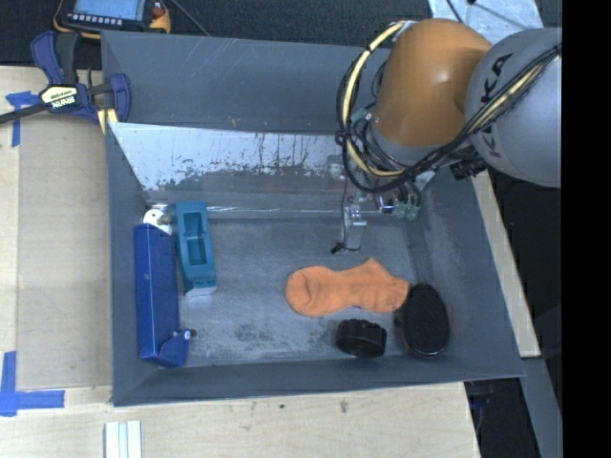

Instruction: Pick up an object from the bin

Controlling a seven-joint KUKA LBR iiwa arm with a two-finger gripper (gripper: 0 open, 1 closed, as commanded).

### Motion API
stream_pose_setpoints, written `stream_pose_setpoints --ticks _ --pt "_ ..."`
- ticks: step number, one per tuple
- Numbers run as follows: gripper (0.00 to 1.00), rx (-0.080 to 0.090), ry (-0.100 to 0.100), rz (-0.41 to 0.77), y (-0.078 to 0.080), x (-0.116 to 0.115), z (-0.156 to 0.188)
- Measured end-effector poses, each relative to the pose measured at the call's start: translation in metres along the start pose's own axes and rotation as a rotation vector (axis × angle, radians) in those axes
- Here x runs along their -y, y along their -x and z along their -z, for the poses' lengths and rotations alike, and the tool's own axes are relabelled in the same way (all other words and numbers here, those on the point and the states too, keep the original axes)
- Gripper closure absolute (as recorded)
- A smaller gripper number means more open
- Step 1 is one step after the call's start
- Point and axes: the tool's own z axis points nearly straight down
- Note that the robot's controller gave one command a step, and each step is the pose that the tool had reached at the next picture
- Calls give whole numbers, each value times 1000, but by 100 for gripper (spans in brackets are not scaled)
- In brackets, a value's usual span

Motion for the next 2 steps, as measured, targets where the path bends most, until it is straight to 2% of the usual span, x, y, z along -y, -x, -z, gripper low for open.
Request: stream_pose_setpoints --ticks 1,2 --pt "0 1 0 0 0 0 1" --pt "0 12 1 46 -1 9 -5"
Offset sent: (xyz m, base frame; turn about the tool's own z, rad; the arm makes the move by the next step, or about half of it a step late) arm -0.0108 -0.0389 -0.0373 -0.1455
